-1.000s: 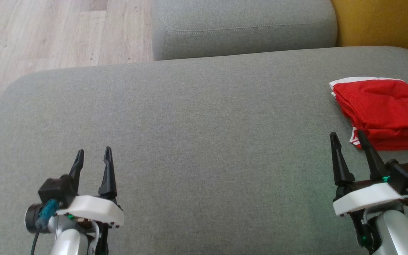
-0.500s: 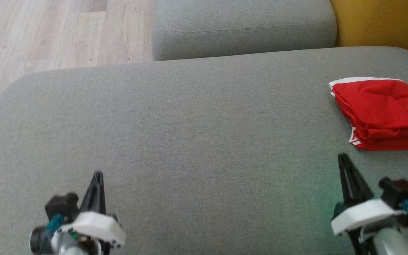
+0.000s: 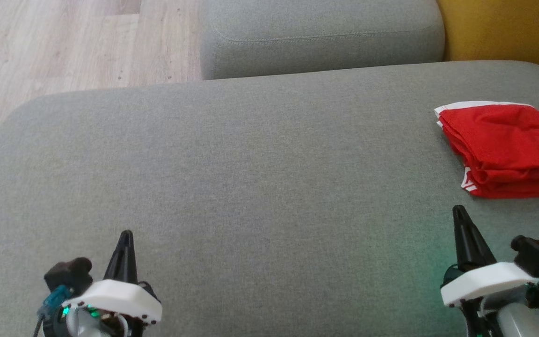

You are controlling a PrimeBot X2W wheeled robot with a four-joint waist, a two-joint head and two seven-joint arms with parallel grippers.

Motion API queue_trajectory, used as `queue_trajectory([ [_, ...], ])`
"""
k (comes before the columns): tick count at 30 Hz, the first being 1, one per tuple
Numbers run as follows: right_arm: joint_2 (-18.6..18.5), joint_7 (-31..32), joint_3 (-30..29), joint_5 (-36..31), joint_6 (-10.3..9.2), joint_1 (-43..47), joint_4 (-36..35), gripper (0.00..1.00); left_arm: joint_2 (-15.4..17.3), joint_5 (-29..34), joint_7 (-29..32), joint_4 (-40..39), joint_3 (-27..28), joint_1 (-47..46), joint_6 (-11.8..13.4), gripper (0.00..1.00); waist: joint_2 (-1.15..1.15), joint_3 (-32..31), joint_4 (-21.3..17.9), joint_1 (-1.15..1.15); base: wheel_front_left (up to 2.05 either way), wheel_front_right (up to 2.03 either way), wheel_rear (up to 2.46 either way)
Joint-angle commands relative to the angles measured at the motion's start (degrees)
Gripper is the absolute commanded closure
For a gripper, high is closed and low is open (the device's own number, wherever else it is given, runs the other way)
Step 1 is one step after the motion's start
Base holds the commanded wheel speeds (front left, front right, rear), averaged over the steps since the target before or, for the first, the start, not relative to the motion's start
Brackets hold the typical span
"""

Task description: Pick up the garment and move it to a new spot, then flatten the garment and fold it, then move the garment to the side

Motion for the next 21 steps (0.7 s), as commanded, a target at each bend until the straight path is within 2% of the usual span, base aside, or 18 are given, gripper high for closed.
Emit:
queue_trajectory([
  [1, -0.23, 0.38, -0.89, 1.92, 0.1, -2.67, -2.29, 1.0, 0.14, -1.92, 0.43, -1.99, 1.27, -3.02, -0.36, 1.0, 0.0, 0.02, 0.0, 0.0, 0.0, 0.0, 0.0],
  [21, 1.01, 3.51, -2.99, 13.23, 0.16, -2.76, -3.46, 1.0, 0.17, -14.27, 3.51, -2.88, 2.96, -3.47, -1.53, 1.0, 0.0, 0.25, -0.04, 0.0, 0.0, 0.0, 0.0],
])
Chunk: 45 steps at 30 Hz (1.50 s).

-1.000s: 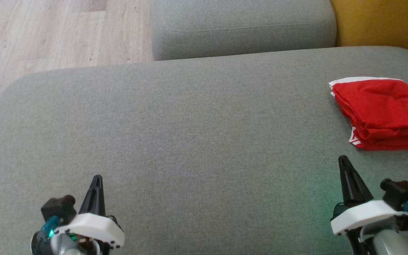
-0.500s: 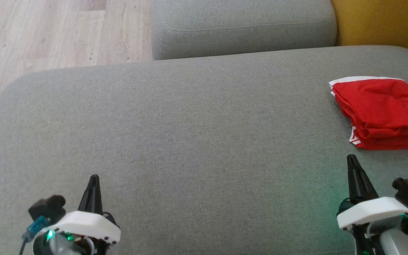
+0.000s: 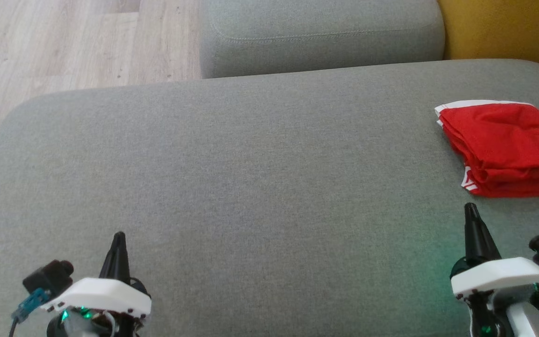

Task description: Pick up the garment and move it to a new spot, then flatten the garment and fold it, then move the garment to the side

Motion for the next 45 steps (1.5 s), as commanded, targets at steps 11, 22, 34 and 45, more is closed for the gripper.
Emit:
queue_trajectory([
  [11, 0.33, 2.14, -1.56, 7.92, 0.2, -2.83, -2.92, 1.0, 0.26, -8.47, 2.0, -2.79, 2.32, -3.78, -1.19, 1.0, 0.0, 0.14, -0.02, 0.0, 0.0, 0.0, 0.0],
  [22, 1.04, 3.97, -2.79, 14.45, 0.23, -2.89, -3.59, 1.0, 0.28, -15.61, 3.8, -3.26, 3.33, -4.07, -1.86, 1.0, 0.0, 0.27, -0.04, 0.0, 0.0, 0.0, 0.0],
  [34, 1.83, 5.96, -4.14, 21.6, 0.27, -2.95, -4.32, 1.0, 0.3, -23.41, 5.78, -3.78, 4.43, -4.39, -2.6, 1.0, 0.0, 0.41, -0.06, 0.0, 0.0, 0.0, 0.0],
  [45, 2.48, 7.63, -5.26, 27.55, 0.3, -3.01, -4.93, 1.0, 0.31, -29.92, 7.43, -4.22, 5.34, -4.66, -3.21, 1.0, 0.0, 0.53, -0.08, 0.0, 0.0, 0.0, 0.0],
])
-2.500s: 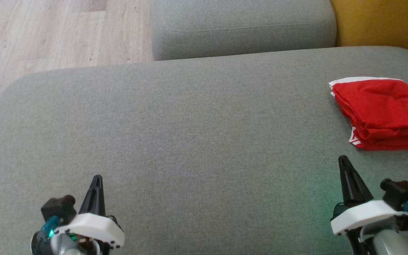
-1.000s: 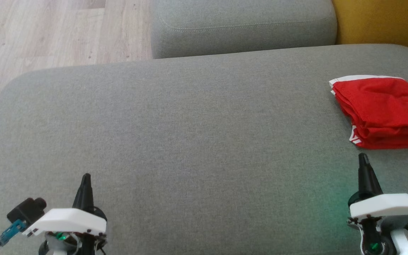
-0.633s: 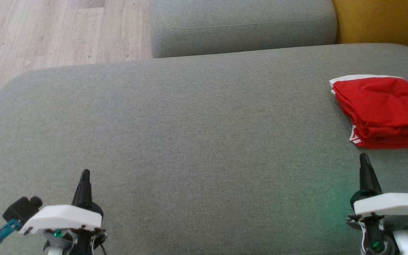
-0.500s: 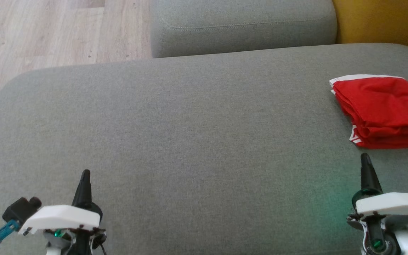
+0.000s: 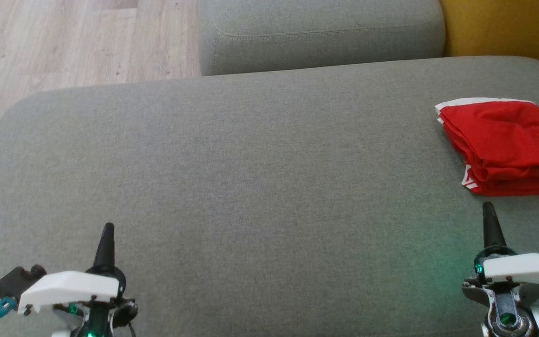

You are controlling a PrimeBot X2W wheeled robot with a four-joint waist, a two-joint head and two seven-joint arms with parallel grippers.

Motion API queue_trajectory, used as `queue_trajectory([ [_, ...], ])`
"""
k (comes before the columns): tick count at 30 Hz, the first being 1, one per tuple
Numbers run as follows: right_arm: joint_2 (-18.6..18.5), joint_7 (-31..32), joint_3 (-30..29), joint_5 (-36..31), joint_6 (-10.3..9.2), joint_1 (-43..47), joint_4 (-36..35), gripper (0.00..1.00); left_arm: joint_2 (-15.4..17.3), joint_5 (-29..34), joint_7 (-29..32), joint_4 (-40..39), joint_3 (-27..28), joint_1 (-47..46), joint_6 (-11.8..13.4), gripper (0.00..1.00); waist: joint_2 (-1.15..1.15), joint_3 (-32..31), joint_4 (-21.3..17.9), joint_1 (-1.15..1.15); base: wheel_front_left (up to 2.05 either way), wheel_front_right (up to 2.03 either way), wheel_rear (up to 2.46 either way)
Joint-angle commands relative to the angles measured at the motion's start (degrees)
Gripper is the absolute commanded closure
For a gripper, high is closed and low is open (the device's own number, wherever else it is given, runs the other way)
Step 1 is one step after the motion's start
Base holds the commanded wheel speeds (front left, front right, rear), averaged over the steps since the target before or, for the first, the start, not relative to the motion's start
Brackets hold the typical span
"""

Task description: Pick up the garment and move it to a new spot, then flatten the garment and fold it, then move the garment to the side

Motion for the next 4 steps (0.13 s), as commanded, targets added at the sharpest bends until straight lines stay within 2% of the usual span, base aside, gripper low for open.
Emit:
queue_trajectory([
  [1, 0.14, 0.53, 0.23, 2.24, 0.31, -3.01, -2.47, 1.0, 0.37, -2.25, 0.63, -2.39, 1.9, -3.58, -0.81, 1.0, 0.0, 0.03, 0.0, 0.0, 0.0, 0.0, 0.0],
  [4, 0.27, 0.87, 0.01, 3.43, 0.31, -3.02, -2.59, 1.0, 0.38, -3.55, 0.96, -2.48, 2.09, -3.63, -0.93, 1.0, 0.0, 0.05, -0.01, 0.0, 0.0, 0.0, 0.0],
])
